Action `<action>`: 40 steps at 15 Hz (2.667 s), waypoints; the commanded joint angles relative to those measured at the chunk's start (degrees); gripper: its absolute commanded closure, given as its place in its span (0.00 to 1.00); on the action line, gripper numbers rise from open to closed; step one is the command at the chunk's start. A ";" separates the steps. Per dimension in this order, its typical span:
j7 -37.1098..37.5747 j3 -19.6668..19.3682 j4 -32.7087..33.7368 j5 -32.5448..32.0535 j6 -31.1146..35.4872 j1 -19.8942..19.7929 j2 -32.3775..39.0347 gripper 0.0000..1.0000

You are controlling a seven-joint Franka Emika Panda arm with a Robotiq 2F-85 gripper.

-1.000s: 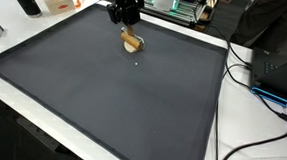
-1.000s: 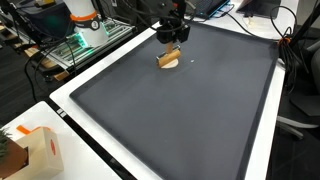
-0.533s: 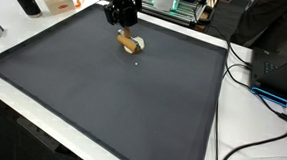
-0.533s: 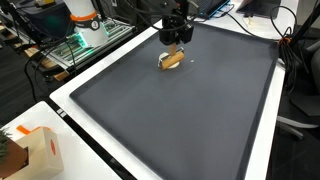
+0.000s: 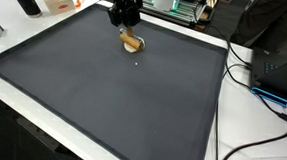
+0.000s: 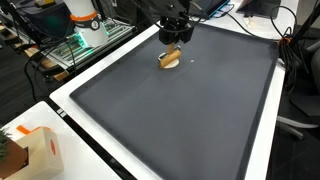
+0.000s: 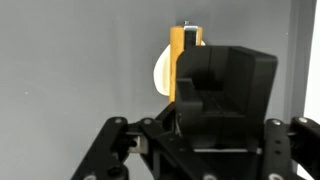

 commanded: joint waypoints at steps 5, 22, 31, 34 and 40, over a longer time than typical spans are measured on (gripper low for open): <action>-2.73 0.61 2.25 0.28 -7.78 -0.46 3.28 0.81; 21.09 -2.79 7.18 6.65 -24.59 -2.73 -6.42 0.81; 40.94 -3.95 10.00 5.67 -25.23 -2.18 -10.20 0.81; 41.49 -3.94 10.03 5.63 -25.23 -2.09 -10.27 0.56; 61.35 -2.69 8.06 1.24 -15.90 -0.73 -7.52 0.81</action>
